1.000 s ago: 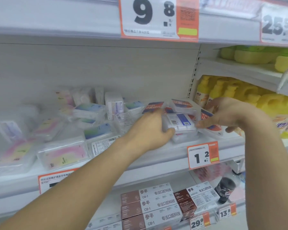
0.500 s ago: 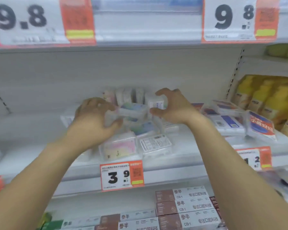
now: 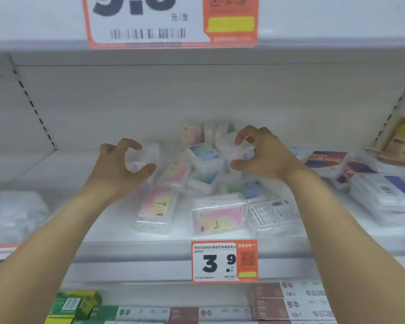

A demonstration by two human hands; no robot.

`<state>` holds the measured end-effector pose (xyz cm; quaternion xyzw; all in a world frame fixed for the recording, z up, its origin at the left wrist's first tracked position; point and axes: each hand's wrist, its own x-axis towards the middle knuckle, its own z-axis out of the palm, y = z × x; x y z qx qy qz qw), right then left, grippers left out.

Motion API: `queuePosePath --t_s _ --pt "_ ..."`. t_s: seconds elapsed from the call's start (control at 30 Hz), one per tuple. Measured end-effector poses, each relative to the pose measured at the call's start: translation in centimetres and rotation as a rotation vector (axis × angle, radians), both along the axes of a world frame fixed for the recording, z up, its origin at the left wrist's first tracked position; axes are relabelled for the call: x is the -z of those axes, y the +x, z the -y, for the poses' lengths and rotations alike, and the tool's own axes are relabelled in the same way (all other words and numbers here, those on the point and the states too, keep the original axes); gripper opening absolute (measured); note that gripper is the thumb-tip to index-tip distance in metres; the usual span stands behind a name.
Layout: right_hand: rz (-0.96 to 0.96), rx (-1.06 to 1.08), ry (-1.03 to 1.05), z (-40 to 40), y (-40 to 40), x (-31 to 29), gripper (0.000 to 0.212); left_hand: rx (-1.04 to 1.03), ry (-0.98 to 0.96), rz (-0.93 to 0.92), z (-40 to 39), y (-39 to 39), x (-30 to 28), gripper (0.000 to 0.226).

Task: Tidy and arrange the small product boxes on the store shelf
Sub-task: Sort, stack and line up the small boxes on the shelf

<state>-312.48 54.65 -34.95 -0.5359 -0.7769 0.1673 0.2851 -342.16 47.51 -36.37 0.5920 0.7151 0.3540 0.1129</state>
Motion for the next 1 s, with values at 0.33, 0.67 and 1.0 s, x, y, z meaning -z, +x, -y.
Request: queuePosePath --t_s 0.33,0.67,1.0 --pt "0.049 -0.033 -0.061 -0.3 -0.5 -0.8 0.071 -0.144 0.025 0.594 -0.8 -3.1 -0.9 0.052" --pt "-0.128 0.061 0.186 1.8 -2.8 -3.5 0.08 -0.192 0.18 0.488 1.3 -6.0 -4.6 0.064" --pt "-0.204 -0.213 0.137 9.2 -18.1 -2.3 0.071 -0.134 0.161 -0.122 4.8 -12.2 -4.1 0.043"
